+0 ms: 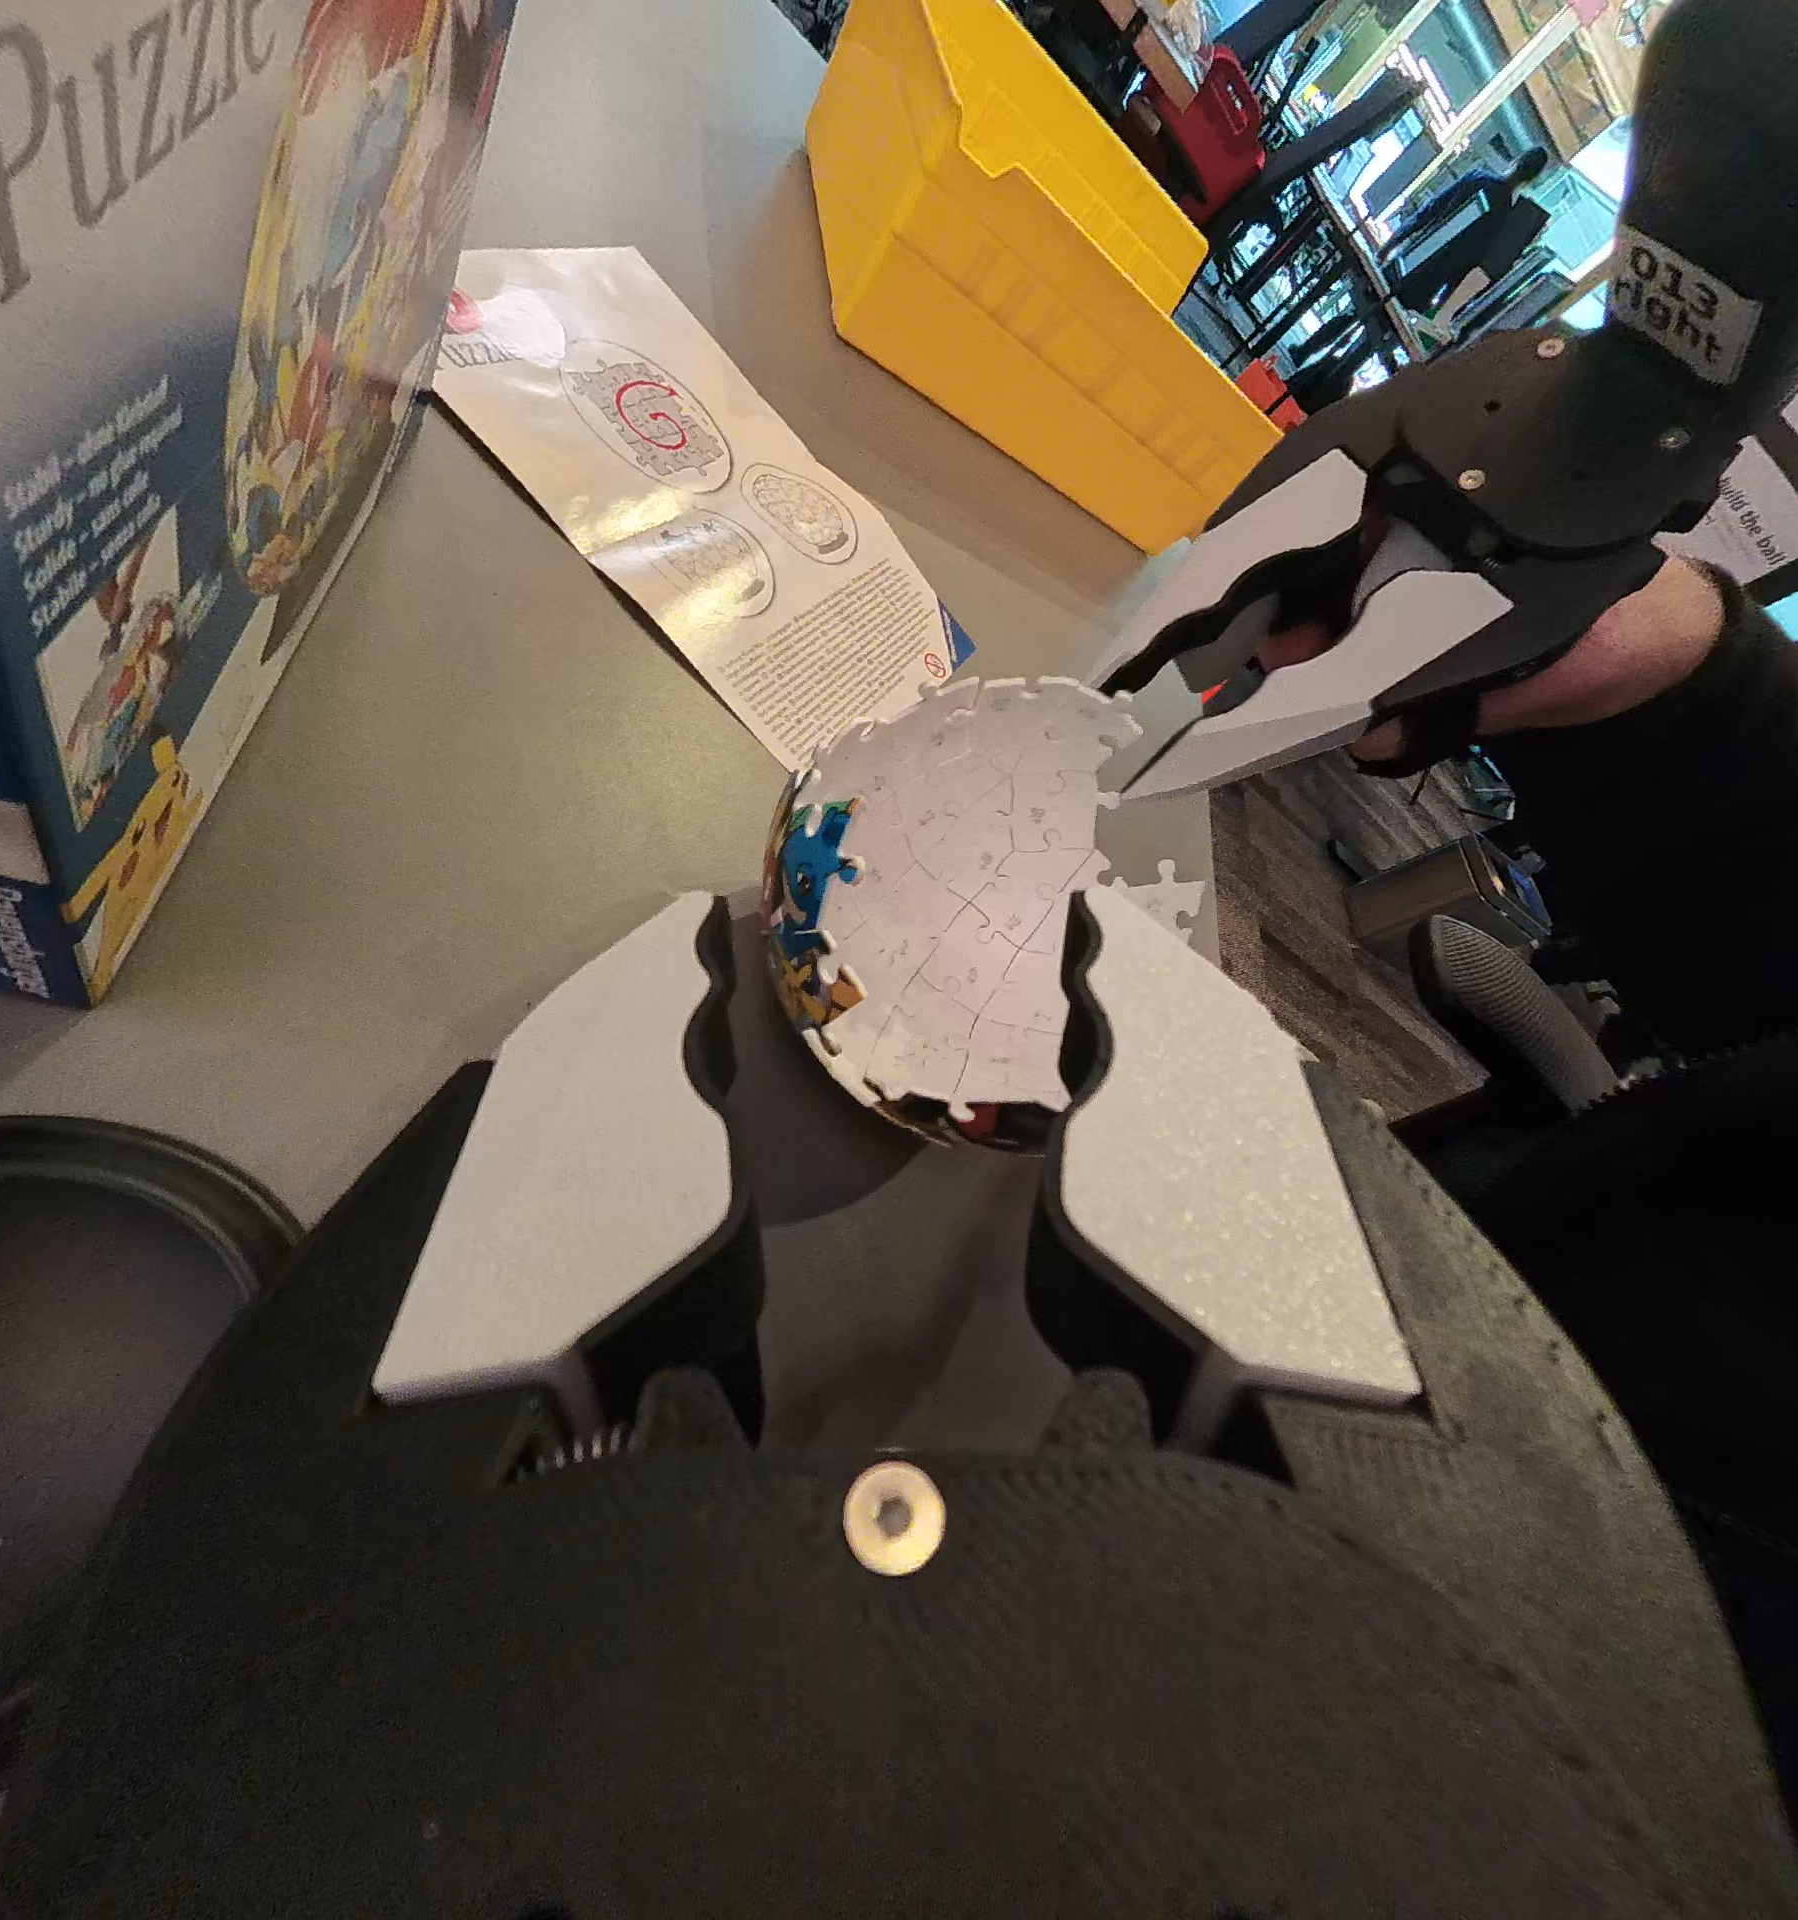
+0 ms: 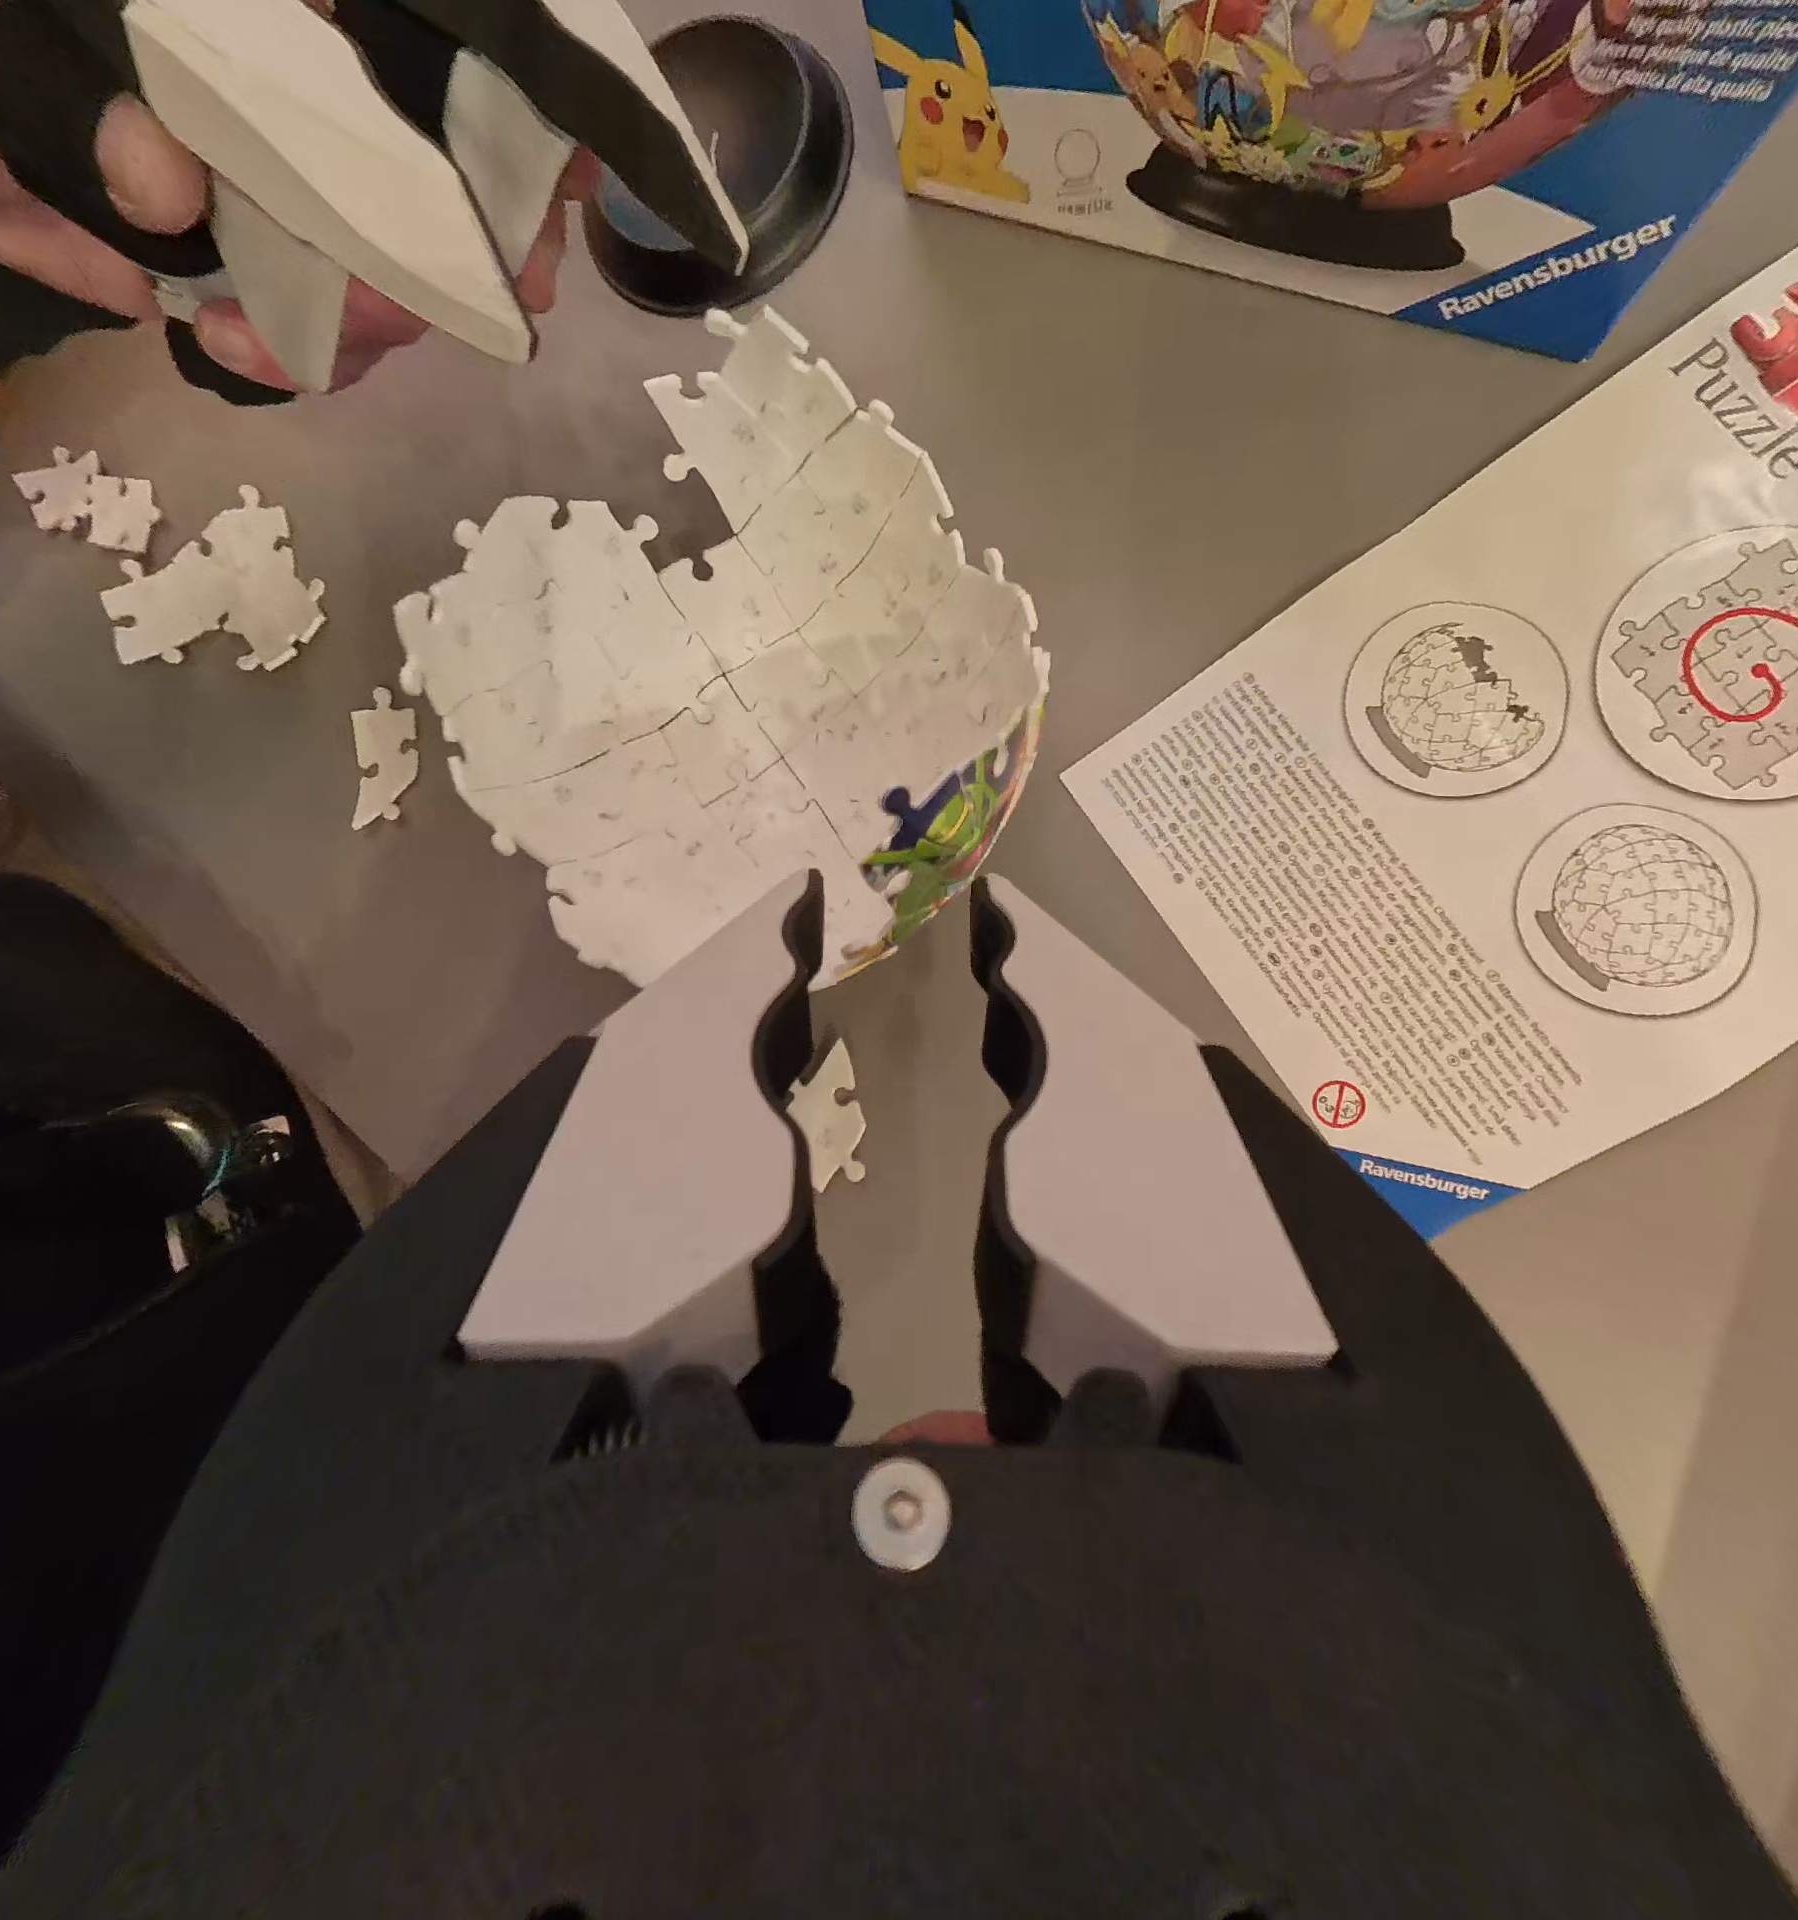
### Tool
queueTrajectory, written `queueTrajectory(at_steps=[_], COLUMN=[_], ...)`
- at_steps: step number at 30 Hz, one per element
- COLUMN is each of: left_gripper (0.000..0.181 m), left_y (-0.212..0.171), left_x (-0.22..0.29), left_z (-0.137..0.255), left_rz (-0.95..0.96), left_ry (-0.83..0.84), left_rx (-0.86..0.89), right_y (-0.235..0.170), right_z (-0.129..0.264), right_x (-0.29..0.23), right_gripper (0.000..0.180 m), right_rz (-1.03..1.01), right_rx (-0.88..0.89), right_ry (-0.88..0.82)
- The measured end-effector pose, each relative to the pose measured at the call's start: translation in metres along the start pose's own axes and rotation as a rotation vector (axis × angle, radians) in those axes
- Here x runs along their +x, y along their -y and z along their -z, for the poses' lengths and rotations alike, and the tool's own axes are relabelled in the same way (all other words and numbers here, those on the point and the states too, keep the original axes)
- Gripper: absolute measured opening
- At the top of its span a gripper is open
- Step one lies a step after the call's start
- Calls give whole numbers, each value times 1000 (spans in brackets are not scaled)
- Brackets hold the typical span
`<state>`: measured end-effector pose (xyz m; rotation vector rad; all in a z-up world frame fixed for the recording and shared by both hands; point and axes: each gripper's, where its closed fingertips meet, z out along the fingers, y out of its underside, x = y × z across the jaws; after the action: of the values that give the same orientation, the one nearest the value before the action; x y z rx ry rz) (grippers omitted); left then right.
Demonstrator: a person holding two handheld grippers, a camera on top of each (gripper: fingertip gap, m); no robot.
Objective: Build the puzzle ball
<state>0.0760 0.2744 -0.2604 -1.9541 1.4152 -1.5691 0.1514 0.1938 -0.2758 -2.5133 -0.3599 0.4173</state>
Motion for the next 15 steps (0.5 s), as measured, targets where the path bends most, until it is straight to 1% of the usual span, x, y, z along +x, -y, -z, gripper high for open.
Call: queueTrajectory(at_steps=[5,15], left_gripper=[60,61], left_y=[-4,5], left_x=[-2,-6], left_z=[-1,6], left_rz=[15,56], left_ry=[-9,-53], left_rx=[-4,60], right_y=[-5,-15], right_z=[-6,-10], right_x=[7,17], right_gripper=[12,4], right_rz=[-8,-66], right_rx=[-27,11], right_ry=[-43,-13])
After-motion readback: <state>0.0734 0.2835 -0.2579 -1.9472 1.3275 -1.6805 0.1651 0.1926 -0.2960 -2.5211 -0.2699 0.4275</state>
